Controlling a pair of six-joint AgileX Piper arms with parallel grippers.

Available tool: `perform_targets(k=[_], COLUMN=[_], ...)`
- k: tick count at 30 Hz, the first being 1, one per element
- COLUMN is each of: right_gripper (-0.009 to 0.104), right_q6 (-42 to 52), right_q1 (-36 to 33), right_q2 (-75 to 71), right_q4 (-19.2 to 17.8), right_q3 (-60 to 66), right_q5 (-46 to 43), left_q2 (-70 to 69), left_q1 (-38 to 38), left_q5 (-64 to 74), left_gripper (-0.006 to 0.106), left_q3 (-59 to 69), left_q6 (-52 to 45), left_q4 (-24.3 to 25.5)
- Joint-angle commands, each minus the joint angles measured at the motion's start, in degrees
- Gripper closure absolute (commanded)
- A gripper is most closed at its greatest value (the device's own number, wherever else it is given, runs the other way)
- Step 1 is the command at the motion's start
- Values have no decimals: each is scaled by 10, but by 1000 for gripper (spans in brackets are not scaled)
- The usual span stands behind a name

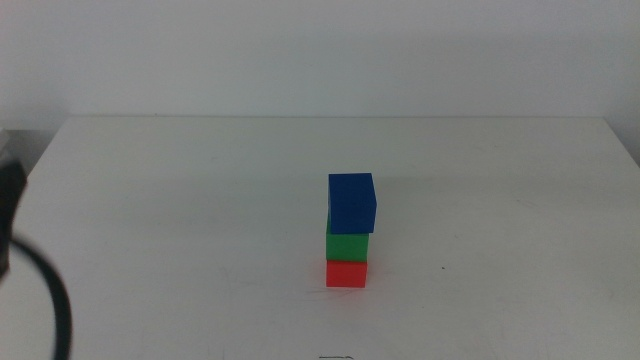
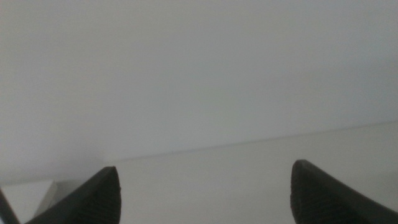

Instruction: Stack red cubes first, then green, then blue cubes in a specific spot.

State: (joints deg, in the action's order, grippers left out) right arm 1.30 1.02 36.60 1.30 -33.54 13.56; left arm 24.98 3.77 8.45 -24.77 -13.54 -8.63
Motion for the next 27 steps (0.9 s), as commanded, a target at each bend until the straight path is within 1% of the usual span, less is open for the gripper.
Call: perform_targets(k=[1,8,13,17,19,24,27], right_gripper=[27,27,27,27,27,27,27], right_q6=[2,2,2,2,2,2,2], right_q1=[3,3,3,3,3,3,3], right_q2=[-51,-213,-292,-327,-334,-338,-338], right_q4=[-7,-13,-23,-23,-23,-24,-24], right_q3=[57,231,303,339,342,342,342], right_q5=[-81,-82,-83,-84,-68,-69,-68], left_q2=[-28,-137,-194,-237,-253,-270,-270], left_q1=[1,0,0,-4,-21,-73,-83], left_q5=[-59,-59,-59,-59,-59,-61,-54], left_gripper=[7,7,7,7,7,7,7], left_q3=[20,130,177,209,224,257,263], left_q6=[5,3,3,3,3,3,3], left_q4=[-7,-5,-5,-5,-11,-29,-33])
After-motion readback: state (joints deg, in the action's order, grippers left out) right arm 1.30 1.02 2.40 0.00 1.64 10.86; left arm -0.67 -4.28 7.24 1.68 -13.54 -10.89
